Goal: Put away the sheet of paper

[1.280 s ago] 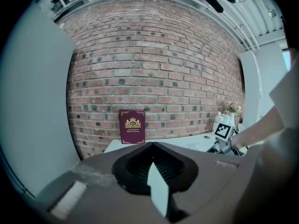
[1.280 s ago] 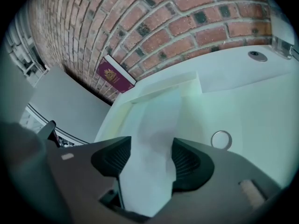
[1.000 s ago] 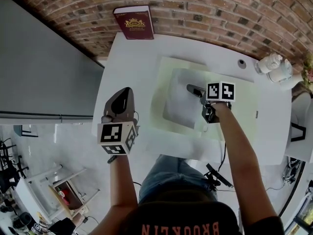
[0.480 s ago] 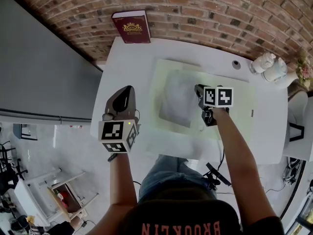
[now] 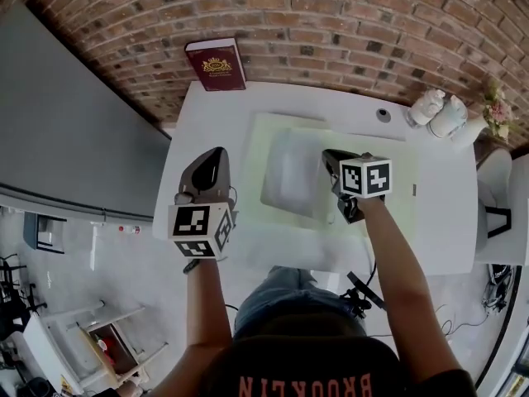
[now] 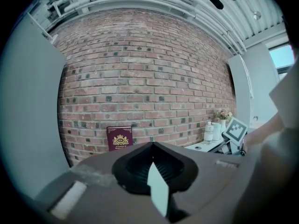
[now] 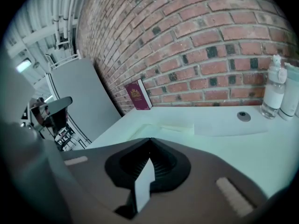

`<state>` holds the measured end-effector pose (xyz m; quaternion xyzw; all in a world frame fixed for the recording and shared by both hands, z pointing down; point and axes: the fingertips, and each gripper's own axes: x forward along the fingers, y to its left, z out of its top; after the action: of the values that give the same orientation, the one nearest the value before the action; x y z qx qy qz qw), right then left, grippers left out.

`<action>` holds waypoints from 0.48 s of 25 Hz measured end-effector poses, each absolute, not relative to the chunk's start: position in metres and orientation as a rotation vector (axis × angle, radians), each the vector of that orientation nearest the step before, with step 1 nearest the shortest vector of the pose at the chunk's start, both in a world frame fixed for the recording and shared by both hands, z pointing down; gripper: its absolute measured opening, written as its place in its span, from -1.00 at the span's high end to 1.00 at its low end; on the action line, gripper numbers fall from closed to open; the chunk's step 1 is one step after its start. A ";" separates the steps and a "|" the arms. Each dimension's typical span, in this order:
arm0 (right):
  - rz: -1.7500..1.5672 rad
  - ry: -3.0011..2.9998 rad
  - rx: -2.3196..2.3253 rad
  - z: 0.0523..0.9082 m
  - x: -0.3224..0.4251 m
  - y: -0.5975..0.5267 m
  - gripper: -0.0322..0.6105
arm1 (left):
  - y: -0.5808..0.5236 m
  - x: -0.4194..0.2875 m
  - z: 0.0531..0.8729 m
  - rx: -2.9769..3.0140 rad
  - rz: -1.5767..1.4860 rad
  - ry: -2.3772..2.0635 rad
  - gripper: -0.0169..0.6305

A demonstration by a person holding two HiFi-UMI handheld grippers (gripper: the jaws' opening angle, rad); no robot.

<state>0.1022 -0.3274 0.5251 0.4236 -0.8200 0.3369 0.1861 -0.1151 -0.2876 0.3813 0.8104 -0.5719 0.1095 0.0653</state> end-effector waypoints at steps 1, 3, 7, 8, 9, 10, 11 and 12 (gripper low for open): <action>0.928 -2.329 1.202 0.517 0.104 -0.326 0.89 | -0.287 -0.113 0.377 2.458 0.324 -1.726 0.98; 0.891 -2.373 1.219 0.500 0.105 -0.323 0.89 | -0.287 -0.109 0.367 2.480 0.311 -1.730 0.98; 0.787 -2.470 1.271 0.461 0.111 -0.315 0.89 | -0.287 -0.101 0.354 2.508 0.280 -1.733 0.98; 0.757 -2.493 1.290 0.450 0.113 -0.313 0.89 | -0.287 -0.098 0.352 2.516 0.274 -1.729 0.98; 0.726 -2.514 1.312 0.439 0.116 -0.310 0.89 | -0.287 -0.095 0.349 2.526 0.269 -1.723 0.98; 0.696 -2.532 1.336 0.429 0.120 -0.308 0.89 | -0.287 -0.091 0.346 2.538 0.265 -1.717 0.98; 0.668 -2.547 1.360 0.418 0.124 -0.305 0.89 | -0.287 -0.088 0.343 2.549 0.259 -1.712 0.98; 0.640 -2.560 1.385 0.409 0.129 -0.303 0.90 | -0.287 -0.085 0.339 2.559 0.248 -1.709 0.98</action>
<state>0.1286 -0.3030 0.4087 0.4632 -0.8562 0.2142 0.0807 -0.0846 -0.2871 0.3391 0.8286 -0.5534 0.0803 0.0273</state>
